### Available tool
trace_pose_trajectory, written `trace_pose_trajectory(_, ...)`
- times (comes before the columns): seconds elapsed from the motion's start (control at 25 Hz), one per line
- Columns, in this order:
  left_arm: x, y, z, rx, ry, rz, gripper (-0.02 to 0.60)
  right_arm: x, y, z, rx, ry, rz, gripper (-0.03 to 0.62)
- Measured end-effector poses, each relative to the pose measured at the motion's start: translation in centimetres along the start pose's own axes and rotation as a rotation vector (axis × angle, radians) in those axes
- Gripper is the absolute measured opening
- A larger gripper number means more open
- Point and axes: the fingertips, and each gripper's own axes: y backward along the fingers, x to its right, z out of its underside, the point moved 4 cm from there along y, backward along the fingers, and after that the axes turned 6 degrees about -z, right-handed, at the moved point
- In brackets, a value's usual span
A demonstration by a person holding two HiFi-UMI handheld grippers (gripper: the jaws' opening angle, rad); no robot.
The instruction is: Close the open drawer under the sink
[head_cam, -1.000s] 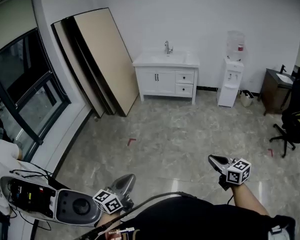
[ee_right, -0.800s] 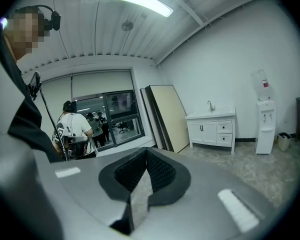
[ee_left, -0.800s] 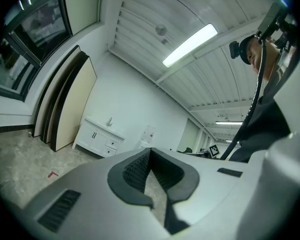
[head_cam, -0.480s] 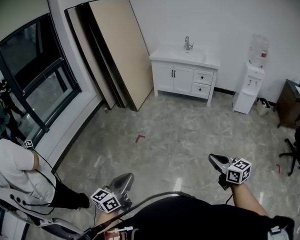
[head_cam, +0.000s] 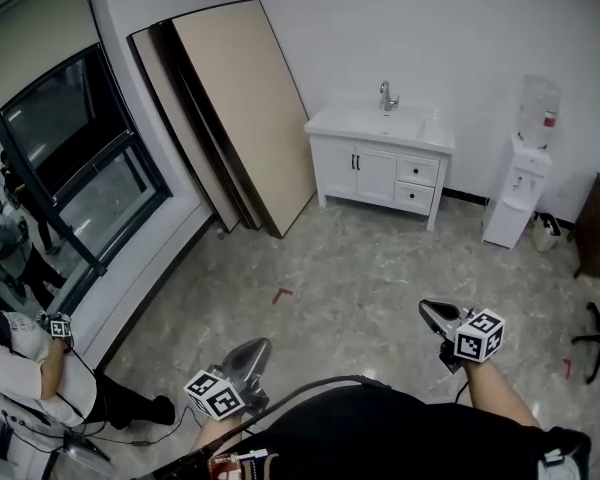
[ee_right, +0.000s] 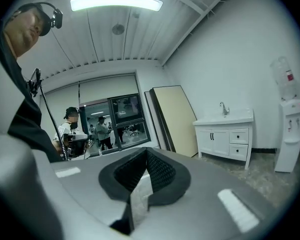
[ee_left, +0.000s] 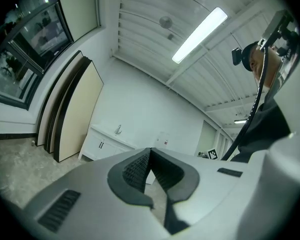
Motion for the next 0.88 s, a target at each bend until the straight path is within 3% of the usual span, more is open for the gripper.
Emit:
trace_pose_trajectory(0.24, 1.7, -7.1, 0.5, -0.028, -0.016, 0.024, 0.0, 6.7, 2.1, -0.5, 0.021, -0.027, 0.023, 0.002)
trace_pose_trajectory(0.52, -0.9, -13.0, 0.7, -0.068, 0.008, 0.072, 0.0, 10.8, 2.1, 0.4, 0.017, -0.073, 0.102, 0.002)
trace_pose_trajectory(0.68, -3.7, -16.3, 0.4, -0.071, 0.024, 0.134, 0.0, 12.2, 0.1, -0.5, 0.013, -0.057, 0.143, 0.002)
trace_pose_trajectory(0.88, -10.1, -19.4, -2.8, -0.072, 0.037, 0.195, 0.0, 13.4, -5.1, -2.9, 0.044, -0.046, 0.213, 0.002)
